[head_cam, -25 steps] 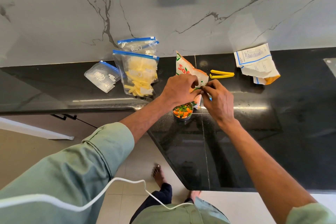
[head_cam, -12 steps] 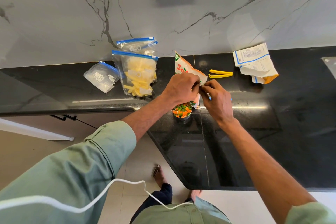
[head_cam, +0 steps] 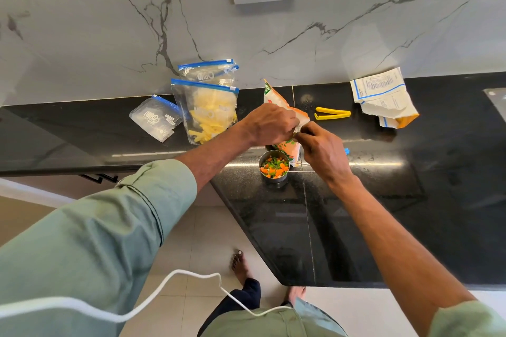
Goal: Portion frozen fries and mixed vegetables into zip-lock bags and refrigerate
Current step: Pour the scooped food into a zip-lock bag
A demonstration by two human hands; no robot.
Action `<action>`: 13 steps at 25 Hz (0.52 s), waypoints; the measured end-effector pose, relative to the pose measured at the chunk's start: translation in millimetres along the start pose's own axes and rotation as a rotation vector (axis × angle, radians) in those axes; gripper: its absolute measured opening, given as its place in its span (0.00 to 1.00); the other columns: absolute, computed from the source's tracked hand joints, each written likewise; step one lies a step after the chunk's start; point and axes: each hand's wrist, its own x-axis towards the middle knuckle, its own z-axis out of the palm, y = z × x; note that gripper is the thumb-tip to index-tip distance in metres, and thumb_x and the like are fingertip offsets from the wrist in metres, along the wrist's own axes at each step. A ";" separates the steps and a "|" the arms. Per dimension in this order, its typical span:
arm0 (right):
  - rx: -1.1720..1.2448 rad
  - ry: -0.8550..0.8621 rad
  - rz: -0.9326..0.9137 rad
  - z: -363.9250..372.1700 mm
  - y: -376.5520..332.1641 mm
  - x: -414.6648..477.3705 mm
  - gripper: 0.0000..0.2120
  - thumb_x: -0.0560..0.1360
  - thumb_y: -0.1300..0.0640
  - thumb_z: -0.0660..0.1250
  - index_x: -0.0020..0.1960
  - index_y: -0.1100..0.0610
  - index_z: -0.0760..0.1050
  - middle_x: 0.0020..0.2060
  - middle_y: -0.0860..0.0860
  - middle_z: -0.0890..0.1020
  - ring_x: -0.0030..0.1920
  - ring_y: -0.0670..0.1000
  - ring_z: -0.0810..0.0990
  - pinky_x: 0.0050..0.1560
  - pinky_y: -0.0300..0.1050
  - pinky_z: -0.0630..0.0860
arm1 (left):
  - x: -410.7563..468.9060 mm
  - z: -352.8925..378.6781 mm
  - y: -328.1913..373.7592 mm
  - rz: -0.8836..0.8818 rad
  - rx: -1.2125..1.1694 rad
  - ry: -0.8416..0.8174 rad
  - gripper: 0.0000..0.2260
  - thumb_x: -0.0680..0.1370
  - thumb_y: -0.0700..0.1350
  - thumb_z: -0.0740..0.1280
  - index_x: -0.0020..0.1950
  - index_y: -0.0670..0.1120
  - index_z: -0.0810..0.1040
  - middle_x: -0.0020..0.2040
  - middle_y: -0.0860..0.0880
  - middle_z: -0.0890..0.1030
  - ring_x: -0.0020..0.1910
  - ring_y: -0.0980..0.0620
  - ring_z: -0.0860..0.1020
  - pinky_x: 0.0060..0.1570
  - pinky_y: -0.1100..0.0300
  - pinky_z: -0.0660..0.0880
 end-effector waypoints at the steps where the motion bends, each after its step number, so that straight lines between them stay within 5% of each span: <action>1: -0.003 -0.003 -0.002 -1.6 -0.9 -1.0 0.10 0.72 0.64 0.80 0.52 0.61 0.86 0.48 0.56 0.83 0.37 0.59 0.83 0.33 0.51 0.82 | 1.5 -5.2 -5.6 -0.019 0.008 0.034 0.07 0.79 0.43 0.70 0.44 0.40 0.81 0.37 0.44 0.81 0.31 0.47 0.78 0.30 0.57 0.69; 5: 0.020 0.020 0.018 -2.9 -2.9 1.7 0.05 0.74 0.63 0.78 0.50 0.60 0.86 0.50 0.55 0.83 0.37 0.59 0.83 0.30 0.48 0.77 | 10.7 -13.0 -12.2 -0.005 -0.037 -0.015 0.08 0.81 0.45 0.67 0.48 0.41 0.82 0.41 0.45 0.82 0.37 0.46 0.81 0.34 0.56 0.71; 8: 0.026 0.034 0.050 1.4 -3.9 -1.1 0.02 0.78 0.61 0.73 0.49 0.59 0.85 0.48 0.55 0.81 0.35 0.59 0.79 0.29 0.45 0.71 | 11.5 -3.9 -0.6 0.013 -0.002 0.022 0.14 0.81 0.49 0.67 0.64 0.45 0.79 0.53 0.44 0.82 0.47 0.45 0.82 0.46 0.51 0.78; 11: 0.088 0.079 0.082 1.7 -2.7 -9.3 0.06 0.80 0.58 0.72 0.53 0.61 0.85 0.46 0.56 0.80 0.34 0.57 0.78 0.30 0.51 0.77 | 10.4 -1.0 -1.8 -0.093 0.086 -0.014 0.34 0.79 0.59 0.68 0.81 0.51 0.61 0.73 0.44 0.72 0.71 0.44 0.71 0.70 0.47 0.66; 13: 0.183 0.074 0.127 3.1 -5.2 -15.9 0.09 0.79 0.57 0.73 0.57 0.61 0.85 0.50 0.54 0.82 0.39 0.54 0.82 0.36 0.50 0.82 | 12.9 -3.7 -3.7 -0.107 0.133 -0.148 0.29 0.79 0.57 0.67 0.79 0.52 0.66 0.70 0.47 0.76 0.72 0.46 0.72 0.75 0.44 0.57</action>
